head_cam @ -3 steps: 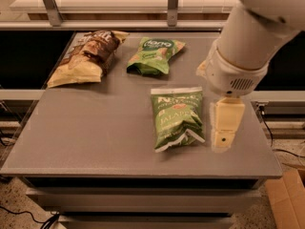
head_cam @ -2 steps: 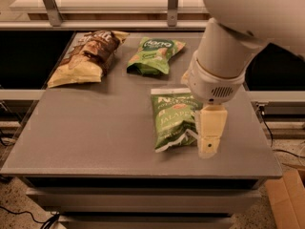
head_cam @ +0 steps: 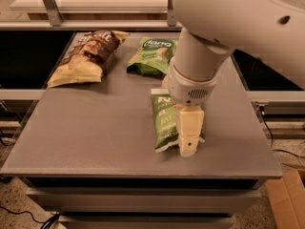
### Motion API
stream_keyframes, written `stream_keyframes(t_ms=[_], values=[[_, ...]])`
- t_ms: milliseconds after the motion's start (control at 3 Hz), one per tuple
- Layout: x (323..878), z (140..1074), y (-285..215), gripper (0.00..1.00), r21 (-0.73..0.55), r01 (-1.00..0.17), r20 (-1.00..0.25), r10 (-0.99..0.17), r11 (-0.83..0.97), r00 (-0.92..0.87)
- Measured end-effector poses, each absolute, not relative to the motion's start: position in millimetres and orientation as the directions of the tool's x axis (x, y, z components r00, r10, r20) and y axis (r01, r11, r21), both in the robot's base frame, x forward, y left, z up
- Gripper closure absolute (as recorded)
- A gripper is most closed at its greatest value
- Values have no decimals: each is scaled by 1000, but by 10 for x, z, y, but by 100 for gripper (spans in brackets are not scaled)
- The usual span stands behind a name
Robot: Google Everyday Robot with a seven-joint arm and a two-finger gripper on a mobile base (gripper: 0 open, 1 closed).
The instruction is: Move green jalapeno chip bag near green rice chip bag
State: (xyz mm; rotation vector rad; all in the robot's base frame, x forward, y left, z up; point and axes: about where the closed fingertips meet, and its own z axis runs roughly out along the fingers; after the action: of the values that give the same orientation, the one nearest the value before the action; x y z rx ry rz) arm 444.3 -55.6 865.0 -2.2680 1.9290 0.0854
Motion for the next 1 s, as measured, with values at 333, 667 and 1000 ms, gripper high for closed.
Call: stream_keyframes(t_ms=[333, 667, 1000], values=[[4556, 8543, -539, 18, -86, -987, -144, -979, -134, 146], [4628, 8426, -549, 41, -72, -990, -147, -980, -125, 134], [4681, 8396, -564, 63, -66, -990, -159, -978, -125, 135]])
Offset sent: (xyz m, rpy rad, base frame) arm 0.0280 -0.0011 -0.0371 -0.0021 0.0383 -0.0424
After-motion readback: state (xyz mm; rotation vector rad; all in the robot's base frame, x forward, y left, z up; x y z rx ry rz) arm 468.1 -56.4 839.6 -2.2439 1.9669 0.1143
